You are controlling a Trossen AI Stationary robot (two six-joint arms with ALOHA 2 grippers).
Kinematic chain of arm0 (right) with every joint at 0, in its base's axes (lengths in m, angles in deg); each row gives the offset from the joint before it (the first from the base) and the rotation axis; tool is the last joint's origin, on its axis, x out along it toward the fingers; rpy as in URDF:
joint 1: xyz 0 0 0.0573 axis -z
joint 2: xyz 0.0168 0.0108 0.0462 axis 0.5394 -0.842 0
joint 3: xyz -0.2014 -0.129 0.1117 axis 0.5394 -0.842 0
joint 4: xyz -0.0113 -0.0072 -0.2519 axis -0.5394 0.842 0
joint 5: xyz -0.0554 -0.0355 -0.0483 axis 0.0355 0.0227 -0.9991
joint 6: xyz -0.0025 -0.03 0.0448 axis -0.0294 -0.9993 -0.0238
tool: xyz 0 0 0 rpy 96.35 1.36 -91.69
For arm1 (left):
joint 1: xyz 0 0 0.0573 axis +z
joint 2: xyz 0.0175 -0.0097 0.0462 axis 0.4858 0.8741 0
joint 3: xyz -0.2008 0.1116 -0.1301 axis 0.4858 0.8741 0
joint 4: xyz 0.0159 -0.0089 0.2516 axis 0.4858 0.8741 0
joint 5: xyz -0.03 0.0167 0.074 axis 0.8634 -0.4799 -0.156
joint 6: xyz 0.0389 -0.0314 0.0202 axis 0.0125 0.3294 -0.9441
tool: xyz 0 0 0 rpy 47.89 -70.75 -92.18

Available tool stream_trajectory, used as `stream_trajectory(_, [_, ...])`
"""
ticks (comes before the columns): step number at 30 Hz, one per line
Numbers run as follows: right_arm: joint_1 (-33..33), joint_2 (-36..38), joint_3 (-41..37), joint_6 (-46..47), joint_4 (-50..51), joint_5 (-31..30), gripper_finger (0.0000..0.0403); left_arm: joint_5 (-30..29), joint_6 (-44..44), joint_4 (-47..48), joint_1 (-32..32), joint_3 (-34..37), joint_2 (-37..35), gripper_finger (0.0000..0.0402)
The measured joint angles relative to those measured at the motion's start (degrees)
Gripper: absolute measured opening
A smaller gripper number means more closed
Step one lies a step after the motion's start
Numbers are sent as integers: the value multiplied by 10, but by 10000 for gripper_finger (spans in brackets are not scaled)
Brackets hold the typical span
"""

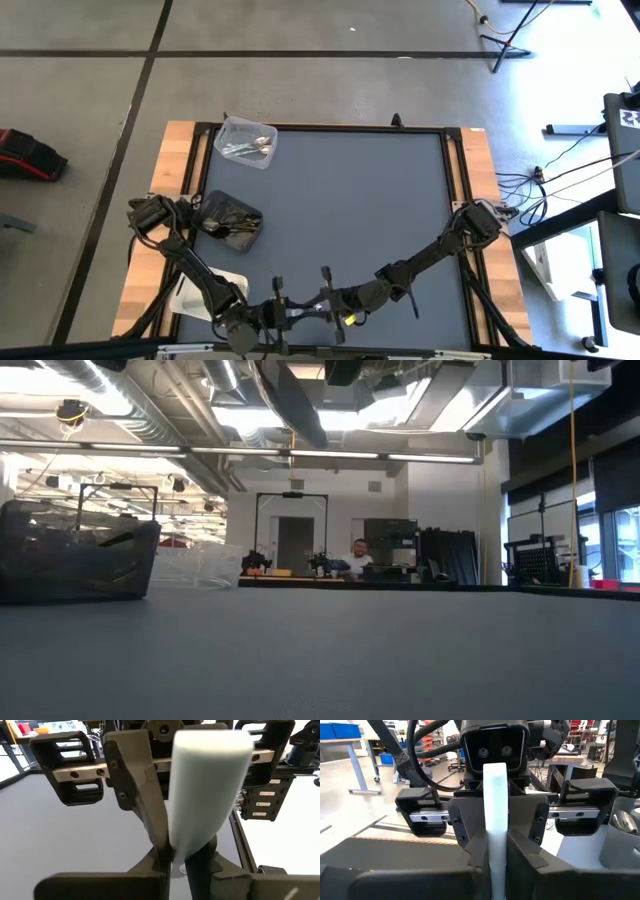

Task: Sort silverware by color (type)
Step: Put the blue spoon into the white bin

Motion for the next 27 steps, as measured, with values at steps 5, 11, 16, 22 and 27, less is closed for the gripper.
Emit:
stream_trajectory(5, [-8, 11, 0, -5, -6, 1, 117, -3, 0, -2, -14, 0, -9, 37])
stream_trajectory(11, [-54, 74, 0, -51, 77, -23, 169, -1, 0, 29, -50, 0, -46, 31])
stream_trajectory(16, [-107, 129, 1, -79, 175, -76, 174, 54, 81, 152, -73, -1, -132, 33])
stream_trajectory(22, [-132, 140, 0, -79, 250, -96, 172, 154, 297, 466, -91, -1, -249, 37])
stream_trajectory(27, [-128, 140, 0, -53, 297, -86, 172, 262, 487, 673, -102, -1, -316, 38])
